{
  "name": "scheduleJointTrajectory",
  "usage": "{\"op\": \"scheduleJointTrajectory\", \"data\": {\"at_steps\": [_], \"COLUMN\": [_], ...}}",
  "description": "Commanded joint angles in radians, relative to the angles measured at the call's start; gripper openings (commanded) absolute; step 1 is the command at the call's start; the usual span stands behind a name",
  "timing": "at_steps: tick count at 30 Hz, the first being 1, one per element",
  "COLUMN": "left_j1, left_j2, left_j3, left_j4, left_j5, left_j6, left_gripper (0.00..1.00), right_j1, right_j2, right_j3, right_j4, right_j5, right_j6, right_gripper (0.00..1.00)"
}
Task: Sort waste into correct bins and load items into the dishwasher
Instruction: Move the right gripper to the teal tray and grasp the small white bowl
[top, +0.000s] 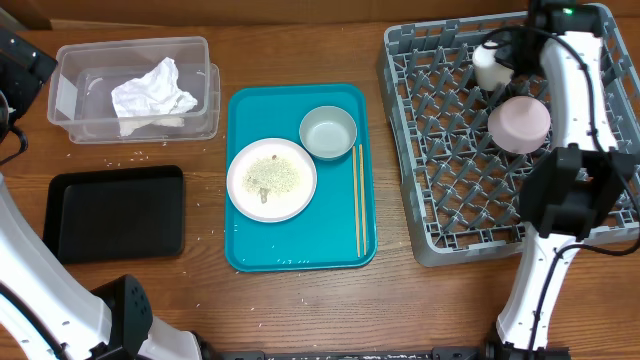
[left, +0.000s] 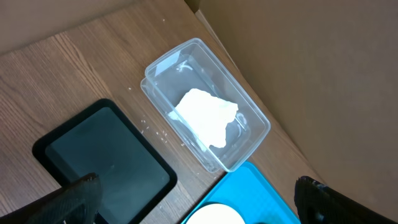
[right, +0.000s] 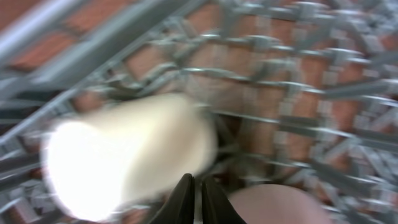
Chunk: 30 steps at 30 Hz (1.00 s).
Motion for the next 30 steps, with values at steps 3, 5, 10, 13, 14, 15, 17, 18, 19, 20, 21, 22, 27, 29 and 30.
{"op": "scheduleJointTrajectory", "data": {"at_steps": [3, 5, 10, 13, 14, 15, 17, 18, 19, 20, 21, 22, 27, 29, 30], "left_j1": [-0.007, -0.007, -0.007, -0.007, -0.007, -0.007, -0.007, -0.007, -0.007, -0.007, -0.007, -0.007, -0.007, -0.007, -0.007], "left_j2": [-0.021, -0.021, -0.021, -0.021, -0.021, -0.021, -0.021, -0.021, -0.021, -0.021, -0.021, -0.021, -0.021, -0.021, -0.021], "left_j3": [0.000, 0.000, 0.000, 0.000, 0.000, 0.000, 0.000, 0.000, 0.000, 0.000, 0.000, 0.000, 0.000, 0.000, 0.000], "left_j4": [0.002, 0.002, 0.002, 0.002, 0.002, 0.002, 0.002, 0.002, 0.002, 0.002, 0.002, 0.002, 0.002, 0.002, 0.002], "left_j5": [-0.013, -0.013, -0.013, -0.013, -0.013, -0.013, -0.013, -0.013, -0.013, -0.013, -0.013, -0.013, -0.013, -0.013, -0.013], "left_j6": [-0.006, -0.006, -0.006, -0.006, -0.006, -0.006, -0.006, -0.006, -0.006, -0.006, -0.006, -0.006, -0.006, -0.006, -0.006], "left_gripper": [1.00, 1.00, 1.00, 1.00, 1.00, 1.00, 1.00, 1.00, 1.00, 1.00, 1.00, 1.00, 1.00, 1.00, 1.00], "right_j1": [-0.046, -0.045, 0.001, 0.058, 0.083, 0.112, 0.185, 0.230, 0.280, 0.317, 0.363, 0.393, 0.565, 0.616, 0.634], "right_j2": [-0.016, -0.037, -0.099, -0.125, -0.129, -0.129, -0.126, -0.120, -0.114, -0.105, -0.098, -0.087, -0.039, -0.023, -0.019], "right_j3": [0.100, 0.146, 0.276, 0.301, 0.301, 0.301, 0.294, 0.286, 0.274, 0.261, 0.244, 0.231, 0.112, 0.062, 0.047], "right_j4": [-0.032, -0.044, -0.099, -0.107, -0.112, -0.121, -0.141, -0.148, -0.151, -0.150, -0.147, -0.143, -0.048, -0.001, 0.013], "right_j5": [0.064, 0.021, -0.407, -0.647, -0.686, -0.694, -0.678, -0.644, -0.587, -0.537, -0.481, -0.447, -0.261, -0.174, -0.142], "right_j6": [0.017, 0.013, -0.023, -0.040, -0.054, -0.059, -0.106, -0.133, -0.140, -0.139, -0.138, -0.138, -0.048, 0.013, 0.038], "right_gripper": [0.09, 0.09, 0.18, 0.34, 0.40, 0.44, 0.56, 0.64, 0.72, 0.76, 0.78, 0.79, 0.80, 0.77, 0.75]}}
